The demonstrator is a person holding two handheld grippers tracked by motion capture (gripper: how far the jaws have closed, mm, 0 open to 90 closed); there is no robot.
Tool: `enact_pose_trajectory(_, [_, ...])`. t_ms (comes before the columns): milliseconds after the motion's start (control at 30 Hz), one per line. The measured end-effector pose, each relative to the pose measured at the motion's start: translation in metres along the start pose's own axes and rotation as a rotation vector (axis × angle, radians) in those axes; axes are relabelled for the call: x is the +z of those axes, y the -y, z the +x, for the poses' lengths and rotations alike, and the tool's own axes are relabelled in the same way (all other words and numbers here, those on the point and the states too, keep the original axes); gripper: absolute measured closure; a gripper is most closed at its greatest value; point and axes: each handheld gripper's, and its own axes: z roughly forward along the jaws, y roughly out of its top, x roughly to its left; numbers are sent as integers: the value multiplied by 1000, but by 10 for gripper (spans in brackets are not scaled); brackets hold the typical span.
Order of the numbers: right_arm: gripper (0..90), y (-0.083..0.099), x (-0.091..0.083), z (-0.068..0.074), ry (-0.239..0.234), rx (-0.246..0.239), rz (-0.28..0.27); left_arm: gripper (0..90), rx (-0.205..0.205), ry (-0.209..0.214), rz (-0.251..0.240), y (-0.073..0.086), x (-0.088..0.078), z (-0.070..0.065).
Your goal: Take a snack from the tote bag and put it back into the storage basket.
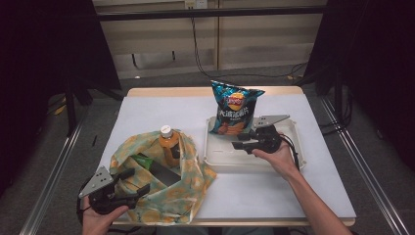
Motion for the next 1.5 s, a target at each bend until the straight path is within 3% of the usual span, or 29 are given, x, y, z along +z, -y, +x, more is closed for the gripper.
enact_pose_trajectory(133, [437, -3, -5, 18, -3, -20, -42, 172, -13, 1, -4, 1, 0, 2])
enact_pose_trajectory(267, [394, -6, -9, 34, -11, -22, -102, 161, -13, -6, -3, 1, 0, 3])
enact_pose_trajectory(367, [371, -9, -6, 47, -33, -43, -117, 162, -26, -14, -3, 2, 1, 4])
enact_pose_trajectory(633, [475, -20, 17, 79, -156, -84, -134, 182, -21, -10, -6, 2, 0, 7])
enact_pose_trajectory(1067, [445, -42, 34, 101, -222, -103, -201, 175, -16, -10, -1, 3, 1, 6])
enact_pose_trajectory(1233, [443, -53, 44, 111, -268, -116, -218, 175, -14, -9, 5, 3, 1, 6])
enact_pose_trajectory(1500, [496, -61, 67, 124, -333, -121, -196, 201, -13, -8, 46, 5, 7, 8])
